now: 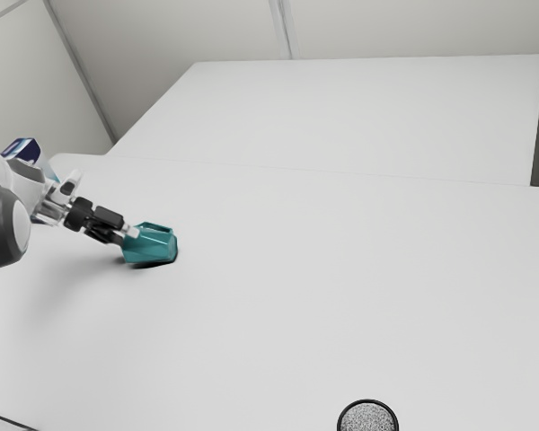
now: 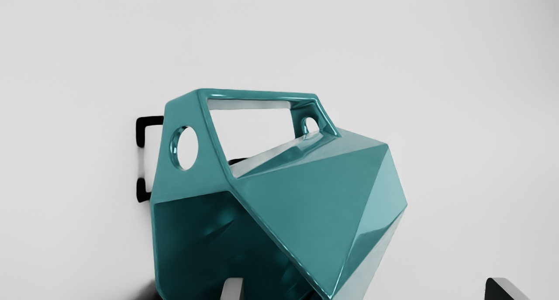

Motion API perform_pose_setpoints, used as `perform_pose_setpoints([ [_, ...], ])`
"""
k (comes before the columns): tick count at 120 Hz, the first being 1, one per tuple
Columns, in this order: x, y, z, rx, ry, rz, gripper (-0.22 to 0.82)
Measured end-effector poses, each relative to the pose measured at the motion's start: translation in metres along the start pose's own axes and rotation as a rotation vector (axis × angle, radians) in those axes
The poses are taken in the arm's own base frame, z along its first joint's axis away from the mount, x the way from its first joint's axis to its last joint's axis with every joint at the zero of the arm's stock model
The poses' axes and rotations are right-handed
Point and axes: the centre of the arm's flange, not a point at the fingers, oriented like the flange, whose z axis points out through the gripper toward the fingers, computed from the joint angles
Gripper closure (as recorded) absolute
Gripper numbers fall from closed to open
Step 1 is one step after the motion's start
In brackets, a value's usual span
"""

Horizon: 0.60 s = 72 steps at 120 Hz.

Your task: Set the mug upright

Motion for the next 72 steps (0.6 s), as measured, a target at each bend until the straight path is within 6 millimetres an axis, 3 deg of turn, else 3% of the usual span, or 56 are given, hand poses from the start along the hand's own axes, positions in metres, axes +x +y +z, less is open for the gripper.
perform_pose_setpoints([
  [56, -0.018, -0.009, 0.019, -0.088, 0.053, -0.035, 0.0],
  [72, -0.02, -0.009, 0.023, -0.095, 0.061, -0.039, 0.06],
])
